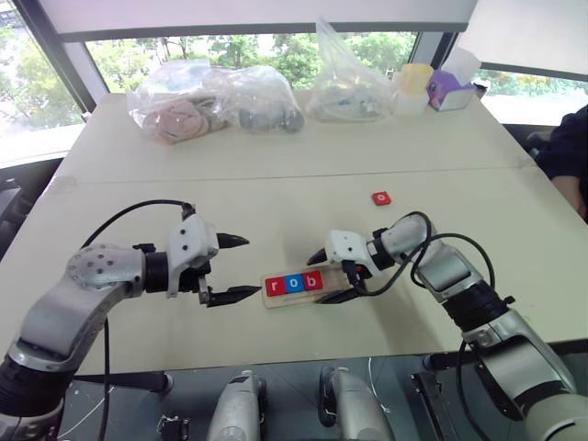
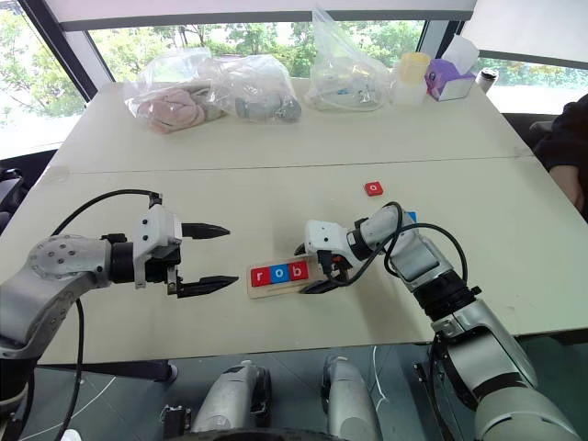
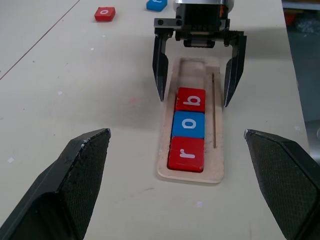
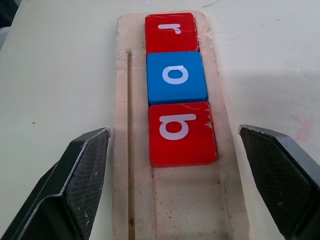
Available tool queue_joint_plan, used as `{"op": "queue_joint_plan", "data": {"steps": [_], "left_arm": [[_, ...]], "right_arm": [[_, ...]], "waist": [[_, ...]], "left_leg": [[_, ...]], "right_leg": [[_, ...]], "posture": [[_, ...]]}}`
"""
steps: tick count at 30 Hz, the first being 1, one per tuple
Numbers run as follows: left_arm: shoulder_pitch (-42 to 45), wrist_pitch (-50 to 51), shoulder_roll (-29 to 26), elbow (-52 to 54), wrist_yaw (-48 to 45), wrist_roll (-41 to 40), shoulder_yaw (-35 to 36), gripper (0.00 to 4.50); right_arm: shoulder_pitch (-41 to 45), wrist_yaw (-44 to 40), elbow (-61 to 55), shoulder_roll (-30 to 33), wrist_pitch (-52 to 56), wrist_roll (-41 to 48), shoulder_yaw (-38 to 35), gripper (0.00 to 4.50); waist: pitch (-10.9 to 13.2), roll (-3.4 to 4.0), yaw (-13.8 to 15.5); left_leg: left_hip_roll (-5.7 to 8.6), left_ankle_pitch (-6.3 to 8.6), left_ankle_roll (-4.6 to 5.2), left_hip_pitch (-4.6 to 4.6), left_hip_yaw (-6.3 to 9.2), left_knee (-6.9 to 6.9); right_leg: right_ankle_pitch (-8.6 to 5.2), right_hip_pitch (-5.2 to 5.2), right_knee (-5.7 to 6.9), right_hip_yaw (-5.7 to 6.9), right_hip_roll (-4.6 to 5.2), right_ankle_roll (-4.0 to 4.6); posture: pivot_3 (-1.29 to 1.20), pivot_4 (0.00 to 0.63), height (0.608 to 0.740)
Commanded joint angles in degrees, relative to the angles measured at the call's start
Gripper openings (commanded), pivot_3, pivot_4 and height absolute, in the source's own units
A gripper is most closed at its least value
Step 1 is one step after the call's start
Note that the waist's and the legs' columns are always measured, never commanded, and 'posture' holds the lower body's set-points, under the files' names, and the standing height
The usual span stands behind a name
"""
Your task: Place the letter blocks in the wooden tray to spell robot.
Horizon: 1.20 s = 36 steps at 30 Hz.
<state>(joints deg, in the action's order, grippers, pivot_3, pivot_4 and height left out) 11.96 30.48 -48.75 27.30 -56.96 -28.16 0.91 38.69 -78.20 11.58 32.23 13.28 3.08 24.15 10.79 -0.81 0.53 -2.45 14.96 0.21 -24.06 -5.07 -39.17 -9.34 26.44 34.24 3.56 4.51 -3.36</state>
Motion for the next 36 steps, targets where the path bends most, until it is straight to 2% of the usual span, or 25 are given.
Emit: {"op": "queue_joint_plan", "data": {"steps": [1,4,8,15,21,26,36], "left_arm": [[0.80,-0.41,0.25,1.92,0.42,-0.25,0.21,4.50],[0.87,-0.20,0.49,2.22,0.62,-0.28,0.05,4.50],[0.47,-0.20,1.26,2.64,1.32,-0.13,-0.48,4.50],[1.36,-0.56,2.32,2.00,1.51,0.28,-2.10,4.50],[2.30,-0.62,2.77,1.42,1.49,0.57,-2.97,4.50],[2.36,-0.21,2.61,2.00,1.54,0.17,-2.70,4.50],[1.70,0.09,2.19,2.71,2.23,-0.01,-2.05,4.50]], "right_arm": [[2.40,1.64,-2.40,0.40,1.29,1.84,-4.17,4.20],[3.37,4.49,-3.49,1.09,4.26,3.62,-8.37,4.20],[4.79,20.45,-1.86,0.18,10.57,1.86,-16.98,4.20],[4.72,47.64,5.70,-5.78,20.83,-2.97,-24.82,4.20],[6.80,62.64,12.44,-12.61,24.90,-2.40,-30.12,4.20],[8.77,67.06,17.90,-14.57,22.41,-2.33,-30.70,4.20],[11.84,66.86,25.71,-16.76,19.48,-0.66,-30.74,4.20]], "waist": [[0.00,0.00,0.01],[0.00,0.00,0.06],[0.00,0.00,0.09],[-0.02,-0.02,-0.17],[-0.02,-0.01,-0.97],[-0.02,0.00,-1.61],[-0.02,0.00,-1.76]], "left_leg": [[0.00,0.00,0.00,0.00,0.00,0.00],[0.00,0.00,0.00,-0.01,0.00,0.00],[0.00,0.00,0.00,-0.01,-0.01,0.00],[0.00,0.00,-0.01,-0.02,-0.03,0.01],[0.01,-0.01,0.00,-0.04,-0.03,0.01],[0.03,-0.01,0.01,-0.07,0.00,0.02],[0.01,-0.01,0.01,-0.02,0.05,0.03]], "right_leg": [[0.00,0.00,0.00,0.00,0.00,0.00],[0.01,0.00,0.00,0.00,0.00,0.02],[0.02,0.00,0.00,0.00,0.01,0.03],[0.03,0.02,0.01,-0.02,0.01,0.05],[0.04,0.03,0.01,-0.03,0.00,0.04],[0.04,0.03,0.01,-0.05,0.00,0.02],[0.04,0.00,0.01,-0.07,-0.04,0.03]], "posture": [[0.00,0.150,0.740],[0.00,0.150,0.740],[0.00,0.150,0.740],[0.00,0.150,0.740],[0.00,0.150,0.740],[0.00,0.150,0.740],[0.00,0.150,0.740]]}}
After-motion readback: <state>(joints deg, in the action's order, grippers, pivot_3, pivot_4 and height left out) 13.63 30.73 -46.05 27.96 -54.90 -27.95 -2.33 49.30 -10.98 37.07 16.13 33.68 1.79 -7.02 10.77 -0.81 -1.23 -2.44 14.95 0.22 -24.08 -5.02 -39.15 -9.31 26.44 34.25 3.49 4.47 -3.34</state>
